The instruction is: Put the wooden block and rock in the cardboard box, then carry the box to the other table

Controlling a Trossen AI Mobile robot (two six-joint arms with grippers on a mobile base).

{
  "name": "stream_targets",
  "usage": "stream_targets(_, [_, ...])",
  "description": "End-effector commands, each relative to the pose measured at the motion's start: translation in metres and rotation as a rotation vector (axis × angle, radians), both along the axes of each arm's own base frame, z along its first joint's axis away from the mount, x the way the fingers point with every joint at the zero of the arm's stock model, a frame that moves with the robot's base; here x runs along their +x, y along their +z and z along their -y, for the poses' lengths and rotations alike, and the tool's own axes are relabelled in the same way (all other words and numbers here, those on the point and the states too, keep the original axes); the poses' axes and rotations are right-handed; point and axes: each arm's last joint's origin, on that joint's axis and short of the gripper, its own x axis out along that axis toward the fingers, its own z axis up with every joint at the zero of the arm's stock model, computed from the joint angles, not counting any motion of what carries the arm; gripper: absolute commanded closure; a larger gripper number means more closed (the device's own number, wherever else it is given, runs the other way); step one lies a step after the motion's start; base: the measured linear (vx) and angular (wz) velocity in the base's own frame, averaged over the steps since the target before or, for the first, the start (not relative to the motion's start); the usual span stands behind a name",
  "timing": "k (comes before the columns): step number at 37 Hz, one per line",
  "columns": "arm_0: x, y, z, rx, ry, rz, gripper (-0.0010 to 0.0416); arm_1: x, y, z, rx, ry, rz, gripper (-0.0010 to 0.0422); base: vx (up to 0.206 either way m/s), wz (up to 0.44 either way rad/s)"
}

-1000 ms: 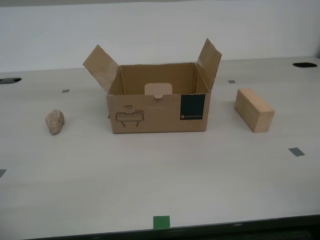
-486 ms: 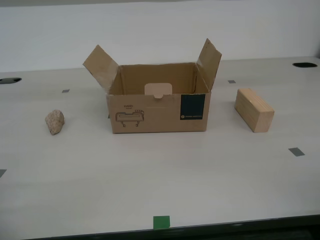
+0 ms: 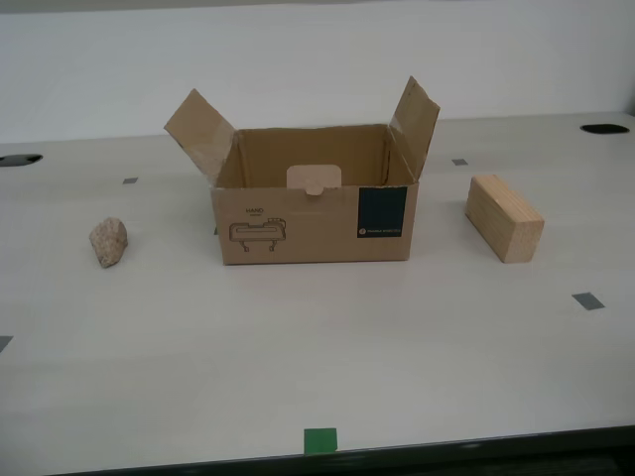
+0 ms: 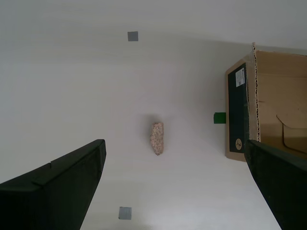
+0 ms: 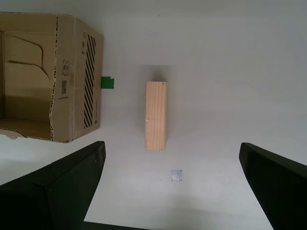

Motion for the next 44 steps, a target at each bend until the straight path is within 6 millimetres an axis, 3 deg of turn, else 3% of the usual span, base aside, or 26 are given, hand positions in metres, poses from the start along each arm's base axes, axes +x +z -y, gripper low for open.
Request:
stream_targets(1, [-0.001, 0.0, -0.004, 0.003, 0.011, -0.003, 0.0016, 0.0, 0.0, 0.0, 0.002, -0.001, 0.001, 0.0016, 0.0, 0.0])
stream_targets(16, [-0.002, 0.0, -0.008, 0.006, 0.011, -0.007, 0.0016, 0.0, 0.001, 0.0, 0.006, -0.008, 0.008, 0.0016, 0.0, 0.0])
stream_targets(44, [-0.007, -0.002, -0.034, 0.011, 0.068, -0.018, 0.0016, 0.0, 0.0, 0.0, 0.007, -0.011, 0.005, 0.0016, 0.0, 0.0])
